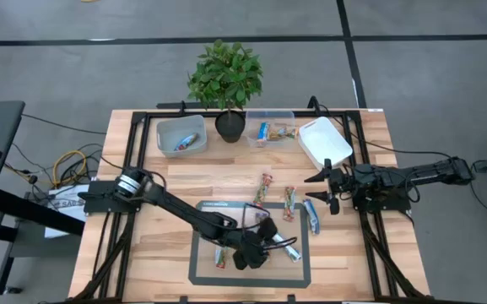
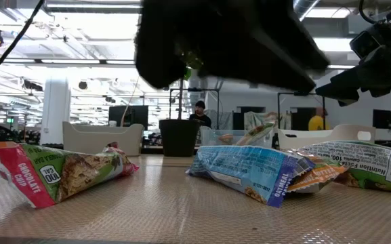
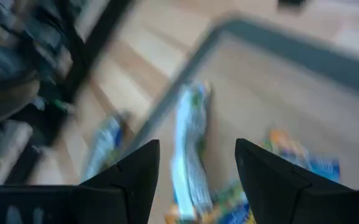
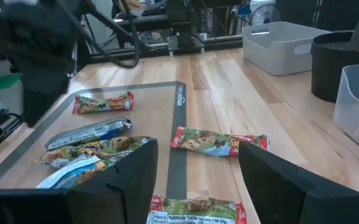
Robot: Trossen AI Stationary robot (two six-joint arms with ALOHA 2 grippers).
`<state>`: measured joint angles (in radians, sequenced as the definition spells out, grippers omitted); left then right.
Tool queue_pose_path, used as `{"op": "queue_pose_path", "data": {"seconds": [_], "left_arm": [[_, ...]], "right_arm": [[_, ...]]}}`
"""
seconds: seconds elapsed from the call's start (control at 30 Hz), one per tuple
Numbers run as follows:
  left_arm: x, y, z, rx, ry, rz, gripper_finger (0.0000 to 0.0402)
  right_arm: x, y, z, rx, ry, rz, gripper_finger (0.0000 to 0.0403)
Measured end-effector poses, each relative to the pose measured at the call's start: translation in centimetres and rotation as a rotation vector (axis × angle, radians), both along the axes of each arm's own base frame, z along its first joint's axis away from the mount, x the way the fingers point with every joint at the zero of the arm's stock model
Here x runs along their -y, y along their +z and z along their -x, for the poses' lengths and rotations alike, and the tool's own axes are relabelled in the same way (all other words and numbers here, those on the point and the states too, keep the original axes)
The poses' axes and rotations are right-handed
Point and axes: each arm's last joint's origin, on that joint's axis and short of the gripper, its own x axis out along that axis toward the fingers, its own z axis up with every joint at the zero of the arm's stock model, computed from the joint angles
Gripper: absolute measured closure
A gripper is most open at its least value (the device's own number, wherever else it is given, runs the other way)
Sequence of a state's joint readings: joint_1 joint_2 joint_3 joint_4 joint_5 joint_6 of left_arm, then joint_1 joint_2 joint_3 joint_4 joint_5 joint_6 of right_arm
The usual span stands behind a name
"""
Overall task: Pick and place Granola Bars by type
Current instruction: Put the yellow granola bar into the transparent bin
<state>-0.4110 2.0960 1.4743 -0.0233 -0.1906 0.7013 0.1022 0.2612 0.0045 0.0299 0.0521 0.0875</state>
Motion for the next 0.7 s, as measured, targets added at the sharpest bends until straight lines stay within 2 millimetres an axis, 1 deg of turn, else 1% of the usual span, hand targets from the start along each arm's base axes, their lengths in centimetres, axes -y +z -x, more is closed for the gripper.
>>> {"op": "queue_pose_path", "data": {"seconds": [0.07,0.2,0.3,0.37,0.43,0.5,0.6,0.63,0.7], "left_arm": [[0.2,-0.2,-1.2,0.000,0.006,-0.003,0.0198],[0.1,-0.2,-2.4,-0.035,0.003,-0.032,0.0198],[-0.2,-0.7,-2.4,-0.101,0.001,-0.052,0.0198],[-0.2,-1.0,-2.8,-0.087,-0.014,-0.047,0.0198],[-0.4,-1.4,-2.8,-0.106,-0.009,-0.058,0.0198],[-0.6,-2.0,-3.3,-0.105,-0.005,-0.059,0.0198],[-1.0,-2.7,-3.5,-0.143,0.003,-0.072,0.0198],[-0.9,-2.8,-4.0,-0.120,0.002,-0.069,0.0198],[-1.1,-3.0,-4.0,-0.126,0.018,-0.094,0.0198]], "right_arm": [[0.0,-0.1,0.0,-0.006,0.000,0.001,0.0184],[0.0,0.0,0.0,-0.001,0.000,0.000,0.0184],[0.0,0.0,0.0,-0.001,0.000,0.000,0.0184],[0.0,0.0,0.0,-0.001,0.000,0.000,0.0184],[0.0,0.0,0.0,-0.001,0.000,0.000,0.0184],[0.0,-0.1,0.0,-0.005,0.000,0.001,0.0184],[0.0,0.0,0.0,0.000,0.000,0.000,0.0184],[0.0,0.0,0.0,-0.003,0.000,0.000,0.0184],[0.0,0.0,0.0,0.003,0.000,0.000,0.0184]]}}
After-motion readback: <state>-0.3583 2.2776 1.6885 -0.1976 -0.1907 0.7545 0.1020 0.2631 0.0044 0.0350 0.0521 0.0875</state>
